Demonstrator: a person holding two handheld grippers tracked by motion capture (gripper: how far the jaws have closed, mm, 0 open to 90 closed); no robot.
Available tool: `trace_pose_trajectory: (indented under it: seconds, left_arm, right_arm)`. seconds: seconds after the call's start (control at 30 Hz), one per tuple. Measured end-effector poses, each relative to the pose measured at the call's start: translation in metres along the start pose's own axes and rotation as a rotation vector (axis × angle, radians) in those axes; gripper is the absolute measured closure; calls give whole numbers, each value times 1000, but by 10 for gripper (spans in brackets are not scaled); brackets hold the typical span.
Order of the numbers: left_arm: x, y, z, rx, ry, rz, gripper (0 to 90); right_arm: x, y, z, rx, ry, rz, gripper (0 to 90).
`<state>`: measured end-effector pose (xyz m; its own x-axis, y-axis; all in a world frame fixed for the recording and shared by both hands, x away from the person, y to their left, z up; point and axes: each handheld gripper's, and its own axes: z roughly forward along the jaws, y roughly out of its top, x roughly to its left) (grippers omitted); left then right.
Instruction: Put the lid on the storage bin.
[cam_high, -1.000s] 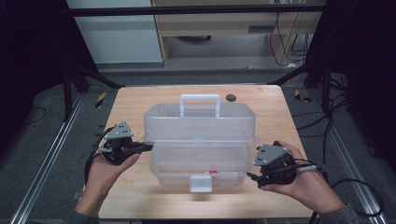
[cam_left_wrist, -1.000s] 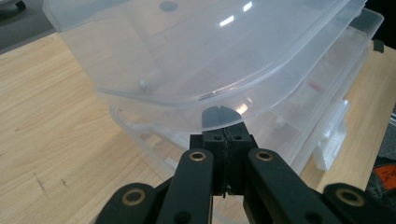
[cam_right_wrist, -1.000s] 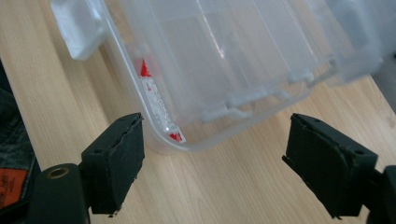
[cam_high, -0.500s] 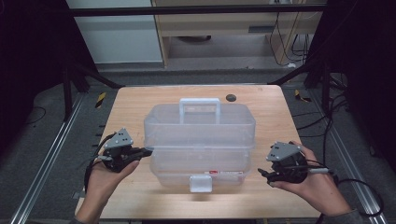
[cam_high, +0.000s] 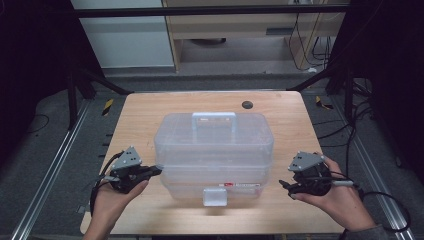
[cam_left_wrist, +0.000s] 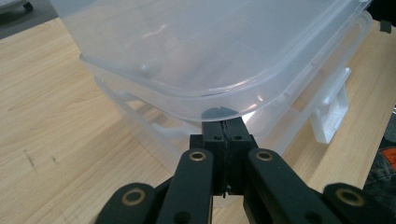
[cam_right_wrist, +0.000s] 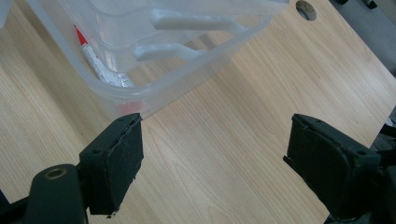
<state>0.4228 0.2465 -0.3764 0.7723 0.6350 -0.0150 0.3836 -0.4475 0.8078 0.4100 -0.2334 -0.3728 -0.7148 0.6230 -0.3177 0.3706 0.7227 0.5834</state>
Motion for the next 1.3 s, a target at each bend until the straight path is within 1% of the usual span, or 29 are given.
trace_pose_trajectory:
  seconds: [0.03,0.07,0.23,0.37,0.67,0.77,0.83,0.97,1.03,1.07,1.1,1.13,1.17,1.27,1.3]
  left_arm:
    - [0,-1,0,1,-2,1,899]
    - [0,-2,-1,1,6,0,899]
    - [1,-7,-1,-4,2,-12,899]
    - [0,-10,1,5,3,-8,900]
    - [-1,-18,5,14,-9,-20,899]
    - [-2,-20,6,13,-7,-19,899]
    - [-2,-21,6,15,-10,-19,900]
    - [-3,-24,8,33,-6,-9,899]
    - [-4,-25,9,53,-1,5,899]
    - [-3,-26,9,71,-2,16,899]
    - [-3,-28,9,92,4,29,898]
    - [-1,-30,9,116,27,42,898]
    - [2,-32,7,134,62,58,898]
    - [16,-39,1,147,135,48,897]
    - [21,-40,0,145,152,41,897]
  right_arm:
    - [0,-1,1,4,0,2,184]
    - [0,-1,1,6,0,7,184]
    - [-2,-5,2,10,-10,18,185]
    - [-4,-7,3,15,-16,29,183]
    - [-6,-12,7,13,-23,51,182]
    - [-8,-14,9,14,-34,66,176]
    - [-10,-16,12,14,-41,85,170]
    - [-14,-20,17,22,-50,107,159]
    - [-16,-23,19,24,-59,118,158]
    - [-17,-23,20,26,-61,119,158]
    - [-18,-24,21,26,-65,122,157]
    - [-19,-25,21,25,-70,125,155]
    - [-20,-26,22,26,-75,127,155]
    - [-26,-29,25,22,-96,152,155]
    - [-28,-31,27,22,-104,160,156]
